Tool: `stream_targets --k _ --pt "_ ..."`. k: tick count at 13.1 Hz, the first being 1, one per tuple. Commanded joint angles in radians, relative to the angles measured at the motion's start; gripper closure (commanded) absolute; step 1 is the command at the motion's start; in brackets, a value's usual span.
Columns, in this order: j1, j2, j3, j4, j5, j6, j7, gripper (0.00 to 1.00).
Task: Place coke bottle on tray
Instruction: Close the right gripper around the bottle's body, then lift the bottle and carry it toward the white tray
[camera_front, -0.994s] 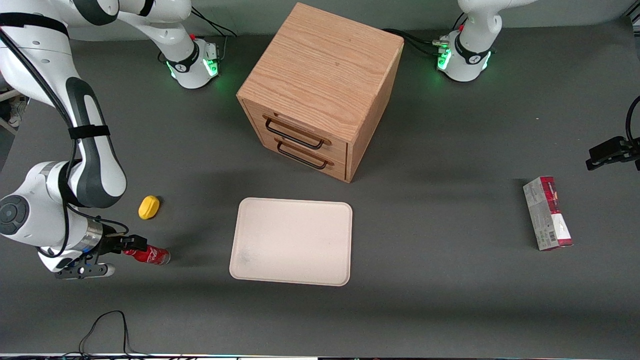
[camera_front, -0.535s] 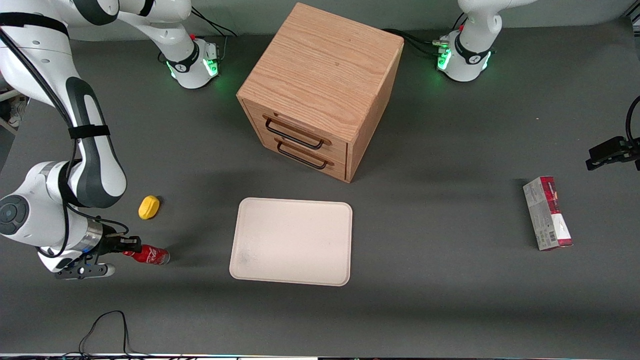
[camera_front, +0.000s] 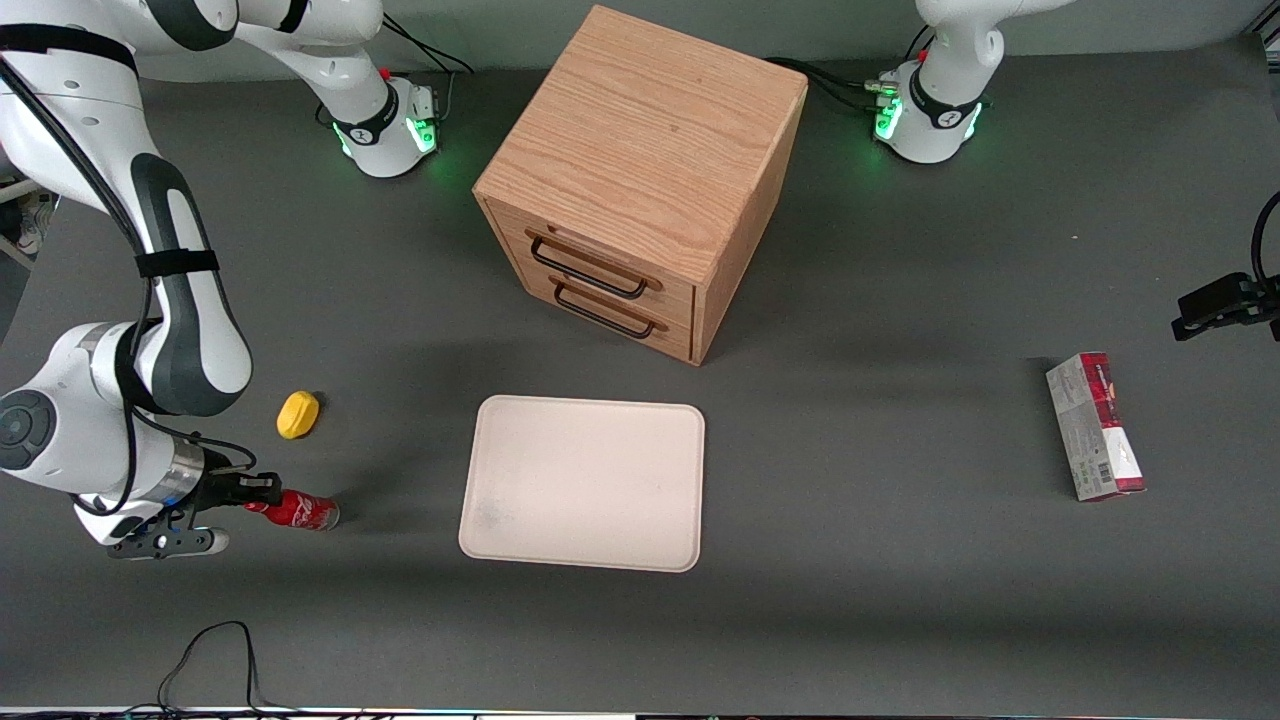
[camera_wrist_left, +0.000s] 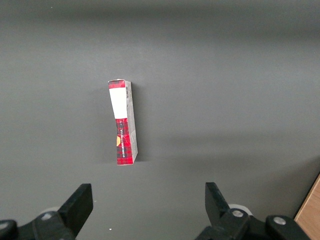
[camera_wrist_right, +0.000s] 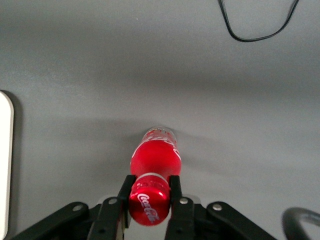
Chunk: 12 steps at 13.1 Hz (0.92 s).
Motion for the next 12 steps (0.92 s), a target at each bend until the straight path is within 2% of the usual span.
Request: stream_targets --k 1,5,10,12 --pt "0.004 -0.009 0.003 0.132 -0.012 -0.174 0.0 1.0" --pt "0.024 -0.007 0.005 0.351 -0.012 -0.453 0.029 1.0" --pt "0.023 -0.009 -0.001 0.542 -0.013 -0.679 0.034 1.0" --pt "0.023 -0.012 -0.001 0.545 -0.015 -0.707 0.036 1.0"
